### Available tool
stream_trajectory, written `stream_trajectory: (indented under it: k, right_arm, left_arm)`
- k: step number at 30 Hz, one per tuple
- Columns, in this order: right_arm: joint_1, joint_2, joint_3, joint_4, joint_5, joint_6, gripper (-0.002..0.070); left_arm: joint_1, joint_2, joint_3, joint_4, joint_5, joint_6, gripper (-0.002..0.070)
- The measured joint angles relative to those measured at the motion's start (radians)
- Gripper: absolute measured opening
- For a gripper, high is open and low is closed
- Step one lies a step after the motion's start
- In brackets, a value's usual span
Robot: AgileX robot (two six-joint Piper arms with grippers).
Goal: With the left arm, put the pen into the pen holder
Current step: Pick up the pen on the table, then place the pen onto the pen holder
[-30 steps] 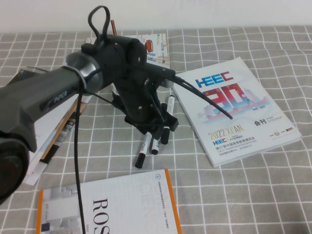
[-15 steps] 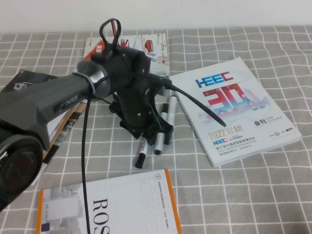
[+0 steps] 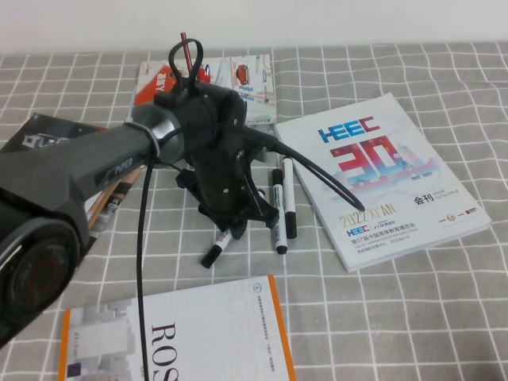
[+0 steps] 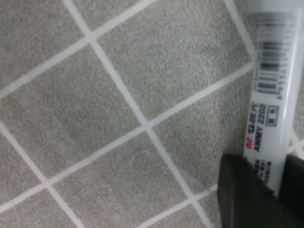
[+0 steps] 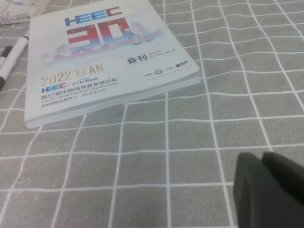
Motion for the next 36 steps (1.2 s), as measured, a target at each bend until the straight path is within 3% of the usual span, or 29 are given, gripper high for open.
stream_trajectory:
  k: [10,17,22,27,31,36]
  right_arm:
    - [0.000,0.000,0.000,0.002,0.000,0.000,-0.0015]
    - [0.000,0.000,0.000,0.006,0.000,0.000,-0.0015]
    - [0.000,0.000,0.000,0.008,0.000,0.000,-0.0015]
    - [0.000,0.000,0.000,0.010,0.000,0.000,-0.0015]
    - [0.000,0.000,0.000,0.010,0.000,0.000,-0.0015]
    - [0.000,0.000,0.000,0.010,0.000,0.000,-0.0015]
  left_arm:
    - [0.000,-0.022,0.000,-0.009,0.066,0.019,0.0108]
    - [0.000,-0.279,0.061,-0.026,-0.042,0.024,0.0108]
    - [0.000,-0.529,0.250,-0.030,-0.308,0.025,0.0108]
    - [0.000,-0.736,0.531,-0.017,-0.804,0.012,0.0108]
    - [0.006,-0.774,0.689,-0.016,-1.166,0.010,0.0108]
    - [0.065,-0.727,0.770,-0.016,-1.417,0.008,0.0108]
